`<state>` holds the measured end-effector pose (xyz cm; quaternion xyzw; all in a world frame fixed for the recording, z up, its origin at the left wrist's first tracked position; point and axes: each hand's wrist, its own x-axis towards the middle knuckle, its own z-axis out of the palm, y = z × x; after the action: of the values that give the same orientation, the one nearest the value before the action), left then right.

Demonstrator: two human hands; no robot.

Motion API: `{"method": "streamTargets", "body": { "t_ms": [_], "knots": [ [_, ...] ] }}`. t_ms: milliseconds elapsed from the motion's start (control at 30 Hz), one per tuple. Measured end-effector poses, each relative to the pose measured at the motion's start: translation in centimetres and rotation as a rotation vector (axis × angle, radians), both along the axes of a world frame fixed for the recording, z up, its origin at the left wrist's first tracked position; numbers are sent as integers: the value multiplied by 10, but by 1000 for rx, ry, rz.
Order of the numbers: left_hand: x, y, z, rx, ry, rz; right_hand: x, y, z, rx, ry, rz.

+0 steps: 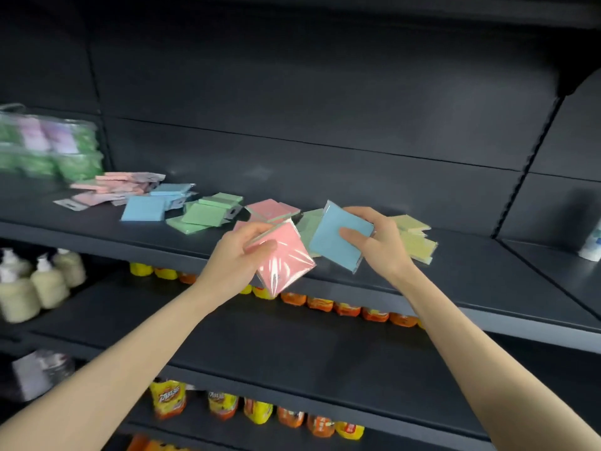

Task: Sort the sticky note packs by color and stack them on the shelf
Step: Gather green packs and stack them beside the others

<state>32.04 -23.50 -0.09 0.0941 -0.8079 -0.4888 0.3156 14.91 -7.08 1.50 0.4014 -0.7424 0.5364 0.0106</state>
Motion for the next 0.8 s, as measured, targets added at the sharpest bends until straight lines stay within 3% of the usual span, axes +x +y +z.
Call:
{"method": "streamTargets", "body": {
  "t_ms": [167, 567, 800],
  "knots": [
    [8, -51, 13, 16, 19, 76, 4, -52, 7, 36, 6, 24],
    [-36, -184, 15, -6, -68, -26, 5, -163, 0, 39, 16, -147],
    [-90, -219, 31, -181, -155, -153, -26, -183, 13, 87, 86, -322]
  ]
}}
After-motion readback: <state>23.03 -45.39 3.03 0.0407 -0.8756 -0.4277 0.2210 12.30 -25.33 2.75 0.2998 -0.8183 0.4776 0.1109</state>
